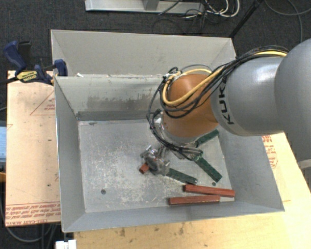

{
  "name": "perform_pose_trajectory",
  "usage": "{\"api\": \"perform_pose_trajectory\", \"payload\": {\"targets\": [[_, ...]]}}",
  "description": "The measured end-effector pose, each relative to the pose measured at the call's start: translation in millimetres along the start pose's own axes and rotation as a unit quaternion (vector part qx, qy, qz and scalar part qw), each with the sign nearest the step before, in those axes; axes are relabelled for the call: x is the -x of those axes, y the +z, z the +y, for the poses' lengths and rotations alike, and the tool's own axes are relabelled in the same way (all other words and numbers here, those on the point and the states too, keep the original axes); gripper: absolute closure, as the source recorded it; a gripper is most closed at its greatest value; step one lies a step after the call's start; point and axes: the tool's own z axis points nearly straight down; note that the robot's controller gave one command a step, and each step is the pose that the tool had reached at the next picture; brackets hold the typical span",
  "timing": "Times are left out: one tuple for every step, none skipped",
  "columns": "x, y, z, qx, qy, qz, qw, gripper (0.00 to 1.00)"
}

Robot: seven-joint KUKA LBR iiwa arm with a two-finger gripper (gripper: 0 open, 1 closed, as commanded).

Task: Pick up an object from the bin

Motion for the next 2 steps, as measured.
{"api": "perform_pose_trajectory", "payload": {"targets": [[7.0,-169.9,16.4,-0.001,0.011,0.0007,0.9999,1.00],[24.8,-106.1,-1.3,0.003,0.000,0.0069,1.0000,1.00]]}}
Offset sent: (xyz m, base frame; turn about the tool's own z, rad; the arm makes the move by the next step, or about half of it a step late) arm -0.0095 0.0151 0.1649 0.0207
